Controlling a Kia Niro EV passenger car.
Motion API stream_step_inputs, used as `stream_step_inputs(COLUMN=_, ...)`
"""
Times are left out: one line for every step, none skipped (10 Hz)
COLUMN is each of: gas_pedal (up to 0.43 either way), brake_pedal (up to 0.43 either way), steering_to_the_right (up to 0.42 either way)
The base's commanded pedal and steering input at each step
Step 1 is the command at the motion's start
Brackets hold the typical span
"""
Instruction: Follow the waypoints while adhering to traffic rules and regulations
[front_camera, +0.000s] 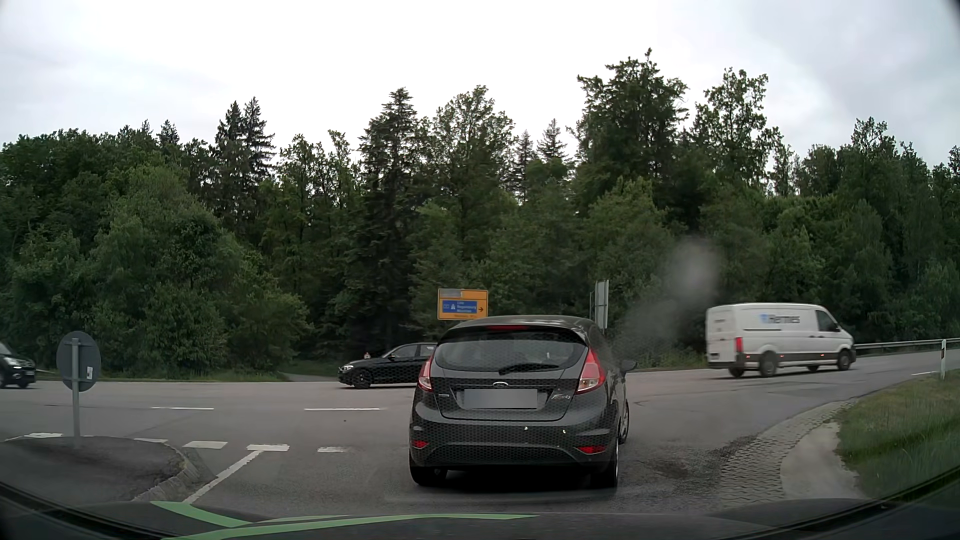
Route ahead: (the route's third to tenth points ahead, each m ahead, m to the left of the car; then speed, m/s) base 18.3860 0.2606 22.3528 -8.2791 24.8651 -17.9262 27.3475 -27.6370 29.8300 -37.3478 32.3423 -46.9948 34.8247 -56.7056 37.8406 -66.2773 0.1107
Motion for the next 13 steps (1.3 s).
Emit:
stream_step_inputs(gas_pedal=0.0, brake_pedal=0.226, steering_to_the_right=0.093)
stream_step_inputs(gas_pedal=0.0, brake_pedal=0.226, steering_to_the_right=0.093)
stream_step_inputs(gas_pedal=0.0, brake_pedal=0.232, steering_to_the_right=0.093)
stream_step_inputs(gas_pedal=0.0, brake_pedal=0.232, steering_to_the_right=0.093)
stream_step_inputs(gas_pedal=0.0, brake_pedal=0.232, steering_to_the_right=0.093)
stream_step_inputs(gas_pedal=0.0, brake_pedal=0.232, steering_to_the_right=0.093)
stream_step_inputs(gas_pedal=0.0, brake_pedal=0.232, steering_to_the_right=0.093)
stream_step_inputs(gas_pedal=0.0, brake_pedal=0.238, steering_to_the_right=0.093)
stream_step_inputs(gas_pedal=0.0, brake_pedal=0.238, steering_to_the_right=0.093)
stream_step_inputs(gas_pedal=0.0, brake_pedal=0.238, steering_to_the_right=0.093)
stream_step_inputs(gas_pedal=0.0, brake_pedal=0.238, steering_to_the_right=0.093)
stream_step_inputs(gas_pedal=0.0, brake_pedal=0.238, steering_to_the_right=0.093)
stream_step_inputs(gas_pedal=0.0, brake_pedal=0.238, steering_to_the_right=0.094)
